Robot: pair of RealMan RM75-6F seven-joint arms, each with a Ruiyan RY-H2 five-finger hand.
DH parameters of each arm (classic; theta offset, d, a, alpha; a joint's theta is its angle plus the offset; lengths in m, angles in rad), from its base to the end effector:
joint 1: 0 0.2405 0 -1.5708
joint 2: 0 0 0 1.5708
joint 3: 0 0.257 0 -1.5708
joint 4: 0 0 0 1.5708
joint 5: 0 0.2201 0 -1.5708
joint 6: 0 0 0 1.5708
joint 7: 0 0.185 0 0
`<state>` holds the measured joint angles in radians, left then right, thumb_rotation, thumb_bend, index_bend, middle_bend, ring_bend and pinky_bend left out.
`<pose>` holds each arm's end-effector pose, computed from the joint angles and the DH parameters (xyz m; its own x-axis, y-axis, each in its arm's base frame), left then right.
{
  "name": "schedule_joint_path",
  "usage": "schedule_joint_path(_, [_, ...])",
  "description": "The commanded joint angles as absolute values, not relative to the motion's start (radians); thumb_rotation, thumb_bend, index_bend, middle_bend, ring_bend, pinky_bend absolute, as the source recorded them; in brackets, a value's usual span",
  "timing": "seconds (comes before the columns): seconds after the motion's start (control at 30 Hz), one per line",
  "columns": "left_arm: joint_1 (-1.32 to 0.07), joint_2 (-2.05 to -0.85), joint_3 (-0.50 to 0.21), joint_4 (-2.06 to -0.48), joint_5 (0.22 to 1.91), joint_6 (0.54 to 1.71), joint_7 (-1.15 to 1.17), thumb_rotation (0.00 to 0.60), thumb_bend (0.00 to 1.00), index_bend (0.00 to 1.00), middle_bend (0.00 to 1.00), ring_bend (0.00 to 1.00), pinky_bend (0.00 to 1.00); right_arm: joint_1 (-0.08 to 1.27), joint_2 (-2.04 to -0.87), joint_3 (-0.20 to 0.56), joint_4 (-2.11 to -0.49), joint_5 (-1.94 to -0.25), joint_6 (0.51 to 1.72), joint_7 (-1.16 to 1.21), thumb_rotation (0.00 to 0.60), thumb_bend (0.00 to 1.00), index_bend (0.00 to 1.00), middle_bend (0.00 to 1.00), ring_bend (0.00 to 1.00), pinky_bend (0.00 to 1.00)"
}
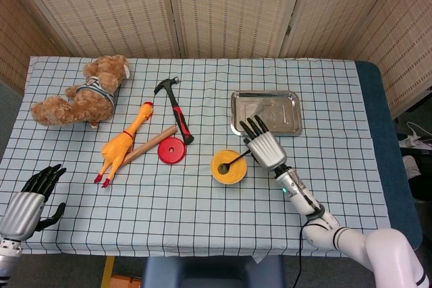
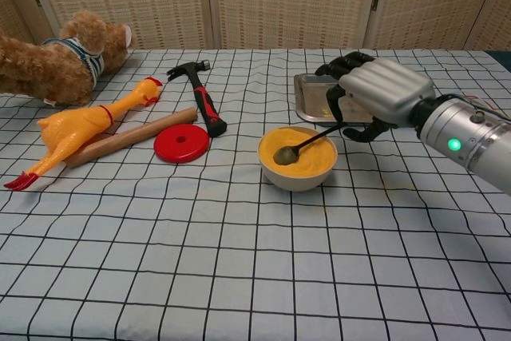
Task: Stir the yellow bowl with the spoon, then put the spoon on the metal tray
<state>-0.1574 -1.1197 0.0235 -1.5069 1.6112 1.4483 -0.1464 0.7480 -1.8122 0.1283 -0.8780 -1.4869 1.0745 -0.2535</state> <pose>-0.3141 0.2298 0.1338 0.3786 0.0917 0.9210 0.9177 -0.1661 -0.3608 -0.1652 -0.4125 -0.0704 0.6803 0.0721 0.7293 -0.6155 -0.4841 0.6220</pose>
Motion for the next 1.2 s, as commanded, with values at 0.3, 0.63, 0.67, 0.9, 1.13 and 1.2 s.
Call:
schedule_joint_path(0.3, [-0.159, -1.120, 0.023, -1.505, 1.610, 1.446, -0.149, 0.600, 0.45, 0.00, 0.00, 0.00, 0.13, 0.754, -1.828, 0.127, -0.856, -1.485, 1.071, -0.247, 0.600, 0.25, 0.55, 0.08, 0.00, 0.00])
schedule_joint_path(0.63, [-0.160, -1.120, 0.023, -1.503, 1.611, 1.446, -0.151, 0.600, 0.45, 0.00, 0.00, 0.00, 0.13, 0.755, -1.837, 0.123, -0.841, -1.488, 1.076, -0.238, 0.600, 0.27, 0.58, 0.08, 0.00, 0.00])
schedule_joint_path(0.67, [-0.160, -1.120, 0.023, -1.503, 1.611, 1.447, -0.151, 0.600, 0.45, 0.00, 0.00, 0.00, 0.13, 0.755, -1.838, 0.123, -0.842, -1.489, 1.077, -0.237, 0.600, 0.27, 0.58, 0.08, 0.00, 0.00])
schedule_joint_path(0.9, [-0.159, -1.119, 0.025, -1.502, 1.616, 1.448, -0.154, 0.600, 0.45, 0.00, 0.00, 0.00, 0.13, 0.756, -1.837, 0.122, -0.844, -1.490, 1.079, -0.238, 0.600, 0.28, 0.59, 0.09, 0.00, 0.00])
schedule_joint_path(1.13, [-0.160, -1.119, 0.028, -1.498, 1.621, 1.450, -0.156, 0.600, 0.46, 0.00, 0.00, 0.00, 0.13, 0.757, -1.833, 0.119, -0.849, -1.491, 1.076, -0.244, 0.600, 0.42, 0.61, 0.09, 0.00, 0.00])
schedule_joint_path(1.2, [-0.160, -1.119, 0.028, -1.499, 1.621, 1.450, -0.156, 0.600, 0.46, 0.00, 0.00, 0.00, 0.13, 0.757, -1.831, 0.118, -0.852, -1.491, 1.076, -0.246, 0.600, 0.44, 0.61, 0.09, 0.00, 0.00])
